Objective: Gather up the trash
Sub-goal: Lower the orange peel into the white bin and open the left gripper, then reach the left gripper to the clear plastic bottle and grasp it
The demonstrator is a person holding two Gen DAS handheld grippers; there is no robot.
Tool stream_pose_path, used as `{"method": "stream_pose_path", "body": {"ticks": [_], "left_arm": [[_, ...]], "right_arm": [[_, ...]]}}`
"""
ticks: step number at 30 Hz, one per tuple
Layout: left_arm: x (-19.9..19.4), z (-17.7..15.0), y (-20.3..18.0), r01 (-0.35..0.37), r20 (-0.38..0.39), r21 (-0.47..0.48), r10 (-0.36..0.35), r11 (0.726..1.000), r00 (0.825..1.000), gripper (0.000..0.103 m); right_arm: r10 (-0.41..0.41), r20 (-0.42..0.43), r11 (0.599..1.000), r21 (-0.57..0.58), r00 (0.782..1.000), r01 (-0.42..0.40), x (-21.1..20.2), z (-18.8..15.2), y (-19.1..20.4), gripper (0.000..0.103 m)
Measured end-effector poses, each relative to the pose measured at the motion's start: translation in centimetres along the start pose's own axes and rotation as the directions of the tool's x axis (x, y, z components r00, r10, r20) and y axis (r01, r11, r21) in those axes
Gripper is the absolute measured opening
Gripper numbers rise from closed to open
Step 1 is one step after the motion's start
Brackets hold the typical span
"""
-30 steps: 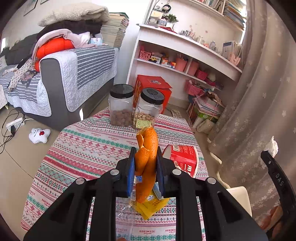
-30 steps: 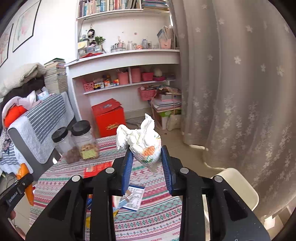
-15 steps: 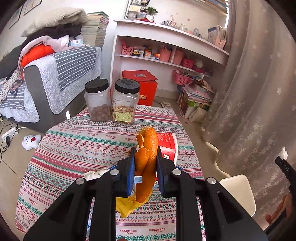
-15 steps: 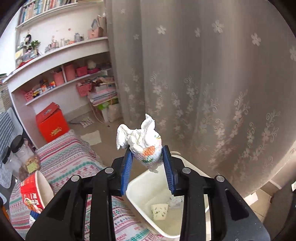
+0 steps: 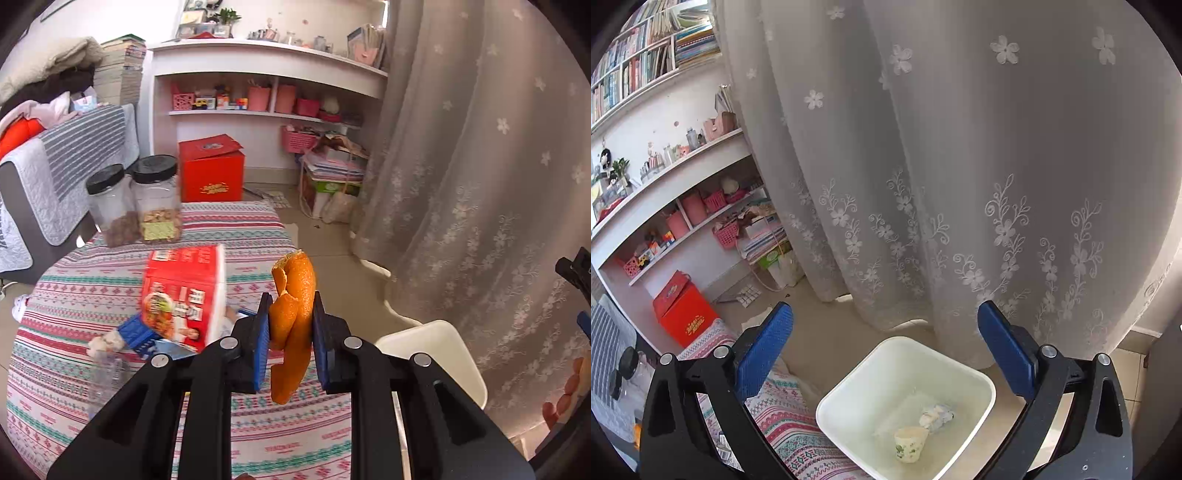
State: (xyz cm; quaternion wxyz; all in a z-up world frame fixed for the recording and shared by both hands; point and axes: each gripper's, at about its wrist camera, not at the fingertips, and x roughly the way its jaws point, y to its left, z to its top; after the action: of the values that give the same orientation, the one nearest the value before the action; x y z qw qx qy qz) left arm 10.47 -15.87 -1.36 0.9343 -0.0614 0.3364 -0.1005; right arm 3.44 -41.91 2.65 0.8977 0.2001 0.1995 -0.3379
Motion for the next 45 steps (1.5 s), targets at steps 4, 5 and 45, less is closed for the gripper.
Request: {"method": "stream_pose_path", "body": {"ticks": [4, 5, 45], "left_arm": [[1.5, 0.1, -5.4, 0.099, -0.036, 0.018, -0.098, 0.995, 0.995, 0.021], [1.7, 0.1, -6.8, 0.121, -0.041, 0.029, -0.119, 0.992, 0.992, 0.021], [0.3, -1.5, -1.2, -0.12, -0.131, 0.041, 0.125, 0.992, 0.983, 0.092]], "right_arm": [[-0.029, 0.025, 0.995, 0.096, 0.999, 0.027, 0.0, 1.5, -3.0, 0.096], [-0.035, 0.025, 0.992, 0.118, 0.999, 0.032, 0.0, 1.8, -3.6, 0.096], [0.094, -0.061, 0.967, -0.23, 0.994, -0.106, -1.7, -3.0, 7.0, 0.096]]}}
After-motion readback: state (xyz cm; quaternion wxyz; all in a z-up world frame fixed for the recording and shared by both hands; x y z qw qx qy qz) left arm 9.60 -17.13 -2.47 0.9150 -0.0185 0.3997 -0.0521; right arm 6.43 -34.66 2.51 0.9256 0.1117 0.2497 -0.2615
